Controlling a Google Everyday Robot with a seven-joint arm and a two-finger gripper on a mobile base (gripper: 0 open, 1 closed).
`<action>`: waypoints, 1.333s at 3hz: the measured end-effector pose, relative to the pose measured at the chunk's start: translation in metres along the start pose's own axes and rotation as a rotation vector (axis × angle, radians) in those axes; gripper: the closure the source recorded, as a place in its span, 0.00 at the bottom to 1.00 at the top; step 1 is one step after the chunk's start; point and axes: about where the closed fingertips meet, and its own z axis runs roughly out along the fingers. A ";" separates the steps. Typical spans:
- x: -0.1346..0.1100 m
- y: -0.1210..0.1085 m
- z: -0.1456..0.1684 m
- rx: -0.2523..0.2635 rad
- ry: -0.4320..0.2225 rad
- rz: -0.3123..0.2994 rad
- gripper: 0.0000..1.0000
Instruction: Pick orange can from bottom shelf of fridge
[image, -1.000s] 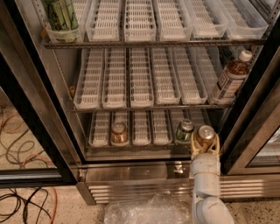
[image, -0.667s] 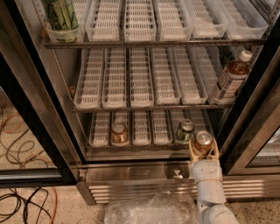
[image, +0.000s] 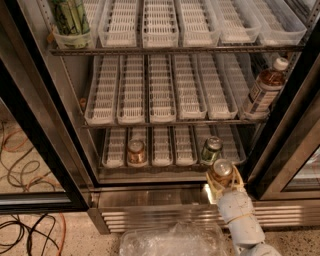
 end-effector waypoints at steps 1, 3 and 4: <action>-0.012 0.021 -0.002 -0.094 -0.046 -0.017 1.00; -0.041 0.039 -0.018 -0.165 -0.126 -0.037 1.00; -0.052 0.042 -0.029 -0.176 -0.151 -0.045 1.00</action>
Offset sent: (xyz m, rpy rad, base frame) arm -0.0306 0.0495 0.0315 -0.0578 -0.1091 0.2128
